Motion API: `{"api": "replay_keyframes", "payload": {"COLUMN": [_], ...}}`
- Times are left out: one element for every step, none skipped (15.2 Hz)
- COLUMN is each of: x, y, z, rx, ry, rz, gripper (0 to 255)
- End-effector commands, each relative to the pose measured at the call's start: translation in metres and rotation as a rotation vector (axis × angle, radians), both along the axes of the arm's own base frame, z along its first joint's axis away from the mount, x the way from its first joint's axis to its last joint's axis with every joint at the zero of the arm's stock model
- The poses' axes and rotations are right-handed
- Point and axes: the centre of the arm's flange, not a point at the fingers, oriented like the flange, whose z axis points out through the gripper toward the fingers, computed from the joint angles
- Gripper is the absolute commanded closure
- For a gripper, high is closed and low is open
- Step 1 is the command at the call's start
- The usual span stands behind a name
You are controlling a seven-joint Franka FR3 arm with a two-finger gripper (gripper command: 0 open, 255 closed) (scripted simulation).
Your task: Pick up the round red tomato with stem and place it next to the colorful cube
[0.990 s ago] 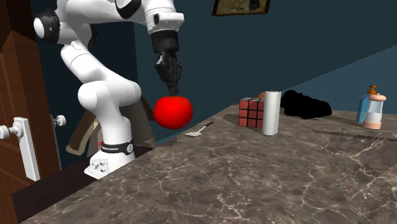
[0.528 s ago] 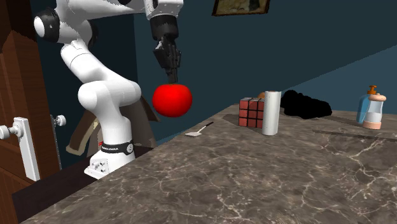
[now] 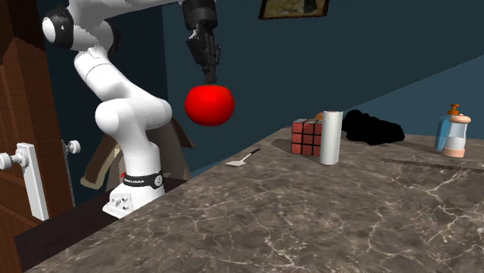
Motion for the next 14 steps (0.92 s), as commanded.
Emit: {"api": "replay_keyframes", "payload": {"x": [0.0, 0.0, 0.005, 0.009, 0.014, 0.018, 0.022, 0.027, 0.031, 0.036, 0.04, 0.044, 0.049, 0.053], "y": [0.0, 0.0, 0.013, 0.025, 0.037, 0.05, 0.062, 0.075, 0.087, 0.1, 0.112, 0.125, 0.137, 0.149], "z": [0.011, 0.015, 0.015, 0.015, 0.016, 0.016, 0.016, 0.016, 0.016, 0.016, 0.016, 0.016, 0.016, 0.016], "rx": [0.0, 0.0, 0.0, 0.0, 0.0, 0.0, 0.0, 0.0, 0.0, 0.0, 0.0, 0.0, 0.0, 0.0], "ry": [0.0, 0.0, 0.0, 0.0, 0.0, 0.0, 0.0, 0.0, 0.0, 0.0, 0.0, 0.0, 0.0, 0.0], "rz": [0.0, 0.0, 0.0, 0.0, 0.0, 0.0, 0.0, 0.0, 0.0, 0.0, 0.0, 0.0, 0.0, 0.0], "gripper": [255, 255, 255, 255, 255, 255, 255, 255, 255, 255, 255, 255, 255, 255]}}
